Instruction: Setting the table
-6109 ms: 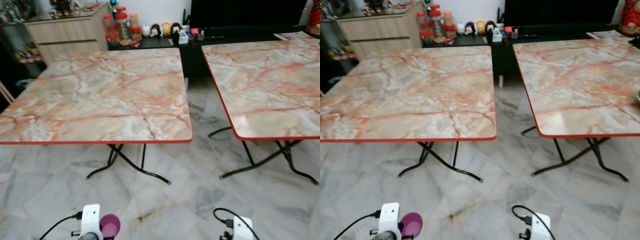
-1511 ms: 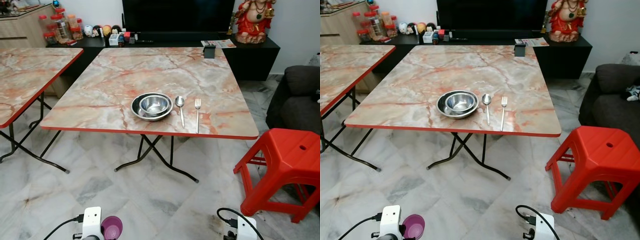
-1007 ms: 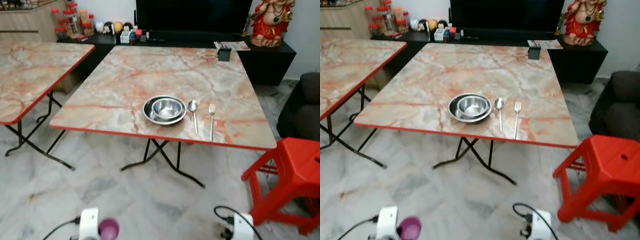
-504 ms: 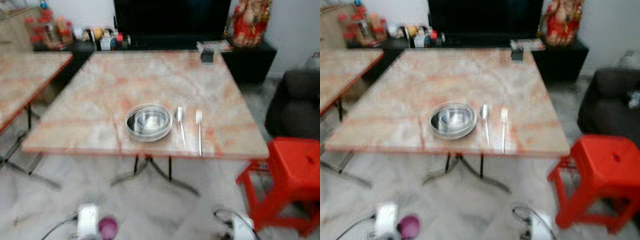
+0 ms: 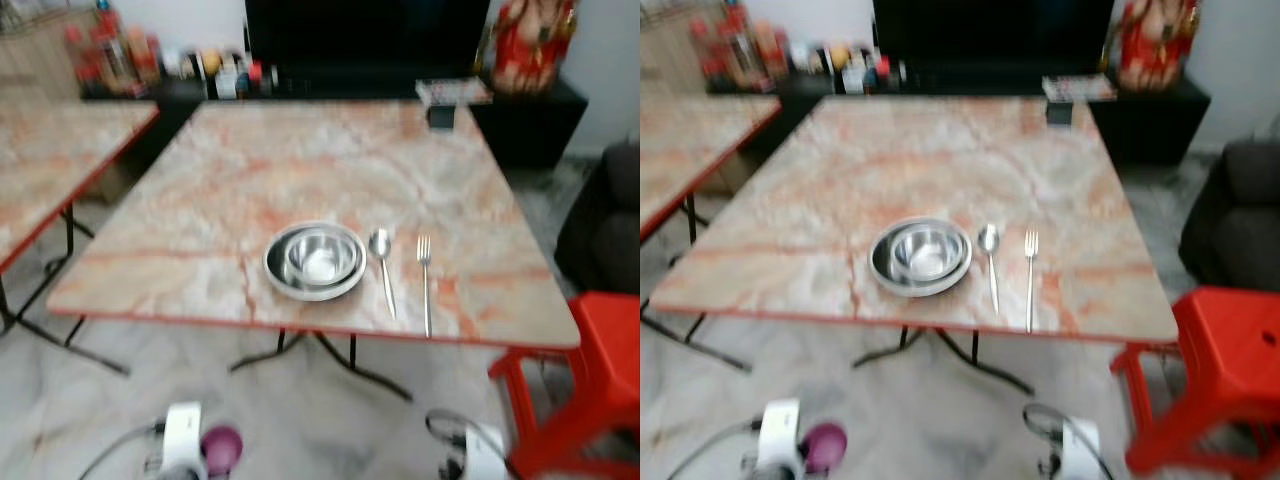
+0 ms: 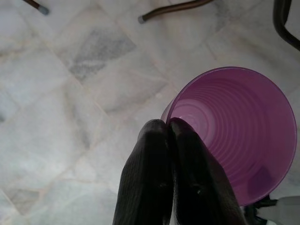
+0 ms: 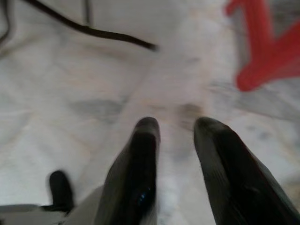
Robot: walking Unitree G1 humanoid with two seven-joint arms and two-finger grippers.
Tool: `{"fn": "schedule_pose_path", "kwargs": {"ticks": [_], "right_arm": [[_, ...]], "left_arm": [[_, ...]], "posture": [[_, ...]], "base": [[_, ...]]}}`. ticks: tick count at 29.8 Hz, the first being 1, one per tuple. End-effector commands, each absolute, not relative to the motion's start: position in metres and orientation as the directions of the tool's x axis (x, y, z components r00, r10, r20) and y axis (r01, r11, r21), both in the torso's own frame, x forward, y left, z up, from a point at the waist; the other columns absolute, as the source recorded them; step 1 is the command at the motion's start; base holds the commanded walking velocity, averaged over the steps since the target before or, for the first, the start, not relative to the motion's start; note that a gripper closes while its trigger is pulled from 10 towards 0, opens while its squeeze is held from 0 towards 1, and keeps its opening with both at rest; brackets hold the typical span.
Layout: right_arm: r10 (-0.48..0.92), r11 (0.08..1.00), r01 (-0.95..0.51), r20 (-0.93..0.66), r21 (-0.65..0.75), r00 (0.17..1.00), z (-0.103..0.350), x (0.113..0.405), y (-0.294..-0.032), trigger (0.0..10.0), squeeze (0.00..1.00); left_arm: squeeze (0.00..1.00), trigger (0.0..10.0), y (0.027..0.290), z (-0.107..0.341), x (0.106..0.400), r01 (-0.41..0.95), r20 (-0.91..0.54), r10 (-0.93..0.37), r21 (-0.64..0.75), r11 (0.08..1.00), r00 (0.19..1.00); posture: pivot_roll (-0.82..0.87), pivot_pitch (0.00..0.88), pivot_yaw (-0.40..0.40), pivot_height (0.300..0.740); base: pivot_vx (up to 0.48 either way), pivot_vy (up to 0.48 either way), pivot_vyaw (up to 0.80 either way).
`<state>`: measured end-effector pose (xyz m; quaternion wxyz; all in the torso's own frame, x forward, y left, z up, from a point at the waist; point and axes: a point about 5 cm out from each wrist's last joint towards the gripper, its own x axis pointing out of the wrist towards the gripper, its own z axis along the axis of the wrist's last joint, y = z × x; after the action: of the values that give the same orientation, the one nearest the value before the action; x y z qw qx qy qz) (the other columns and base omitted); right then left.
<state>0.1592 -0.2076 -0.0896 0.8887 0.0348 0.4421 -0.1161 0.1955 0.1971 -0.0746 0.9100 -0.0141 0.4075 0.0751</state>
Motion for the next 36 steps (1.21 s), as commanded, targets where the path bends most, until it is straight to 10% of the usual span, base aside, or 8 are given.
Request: {"fn": "schedule_pose_path", "kwargs": {"ticks": [1,17,25,36], "right_arm": [[-0.166,0.971,0.239,-0.799,-0.028,0.578,-0.091,0.158,-0.204,10.0,0.0],[-0.143,0.982,0.187,-0.795,-0.038,0.589,-0.088,0.164,-0.204,10.0,0.0],[-0.141,0.982,0.184,-0.799,-0.039,0.585,-0.089,0.163,-0.204,10.0,0.0],[-0.145,0.978,0.207,-0.797,-0.026,0.587,-0.089,0.165,-0.201,10.0,0.0]], "left_arm": [[0.0,10.0,0.207,-0.077,0.187,-0.181,-0.75,0.167,0.064,0.981,0.64],[0.0,10.0,0.333,-0.007,0.184,-0.763,-0.23,0.827,0.319,0.562,0.512],[0.0,10.0,0.362,0.085,0.23,-0.85,0.263,0.844,0.395,0.348,0.468],[0.0,10.0,0.298,0.184,0.328,-0.673,0.455,0.533,0.234,0.701,0.713]], "posture": [[-0.08,0.0,-0.004,0.74],[-0.03,0.0,-0.041,0.74],[-0.01,0.0,-0.044,0.74],[-0.04,0.0,-0.023,0.74]], "base": [[0.0,0.0,0.0],[0.0,0.0,0.0],[0.0,0.0,0.0],[0.0,0.0,0.0]]}}
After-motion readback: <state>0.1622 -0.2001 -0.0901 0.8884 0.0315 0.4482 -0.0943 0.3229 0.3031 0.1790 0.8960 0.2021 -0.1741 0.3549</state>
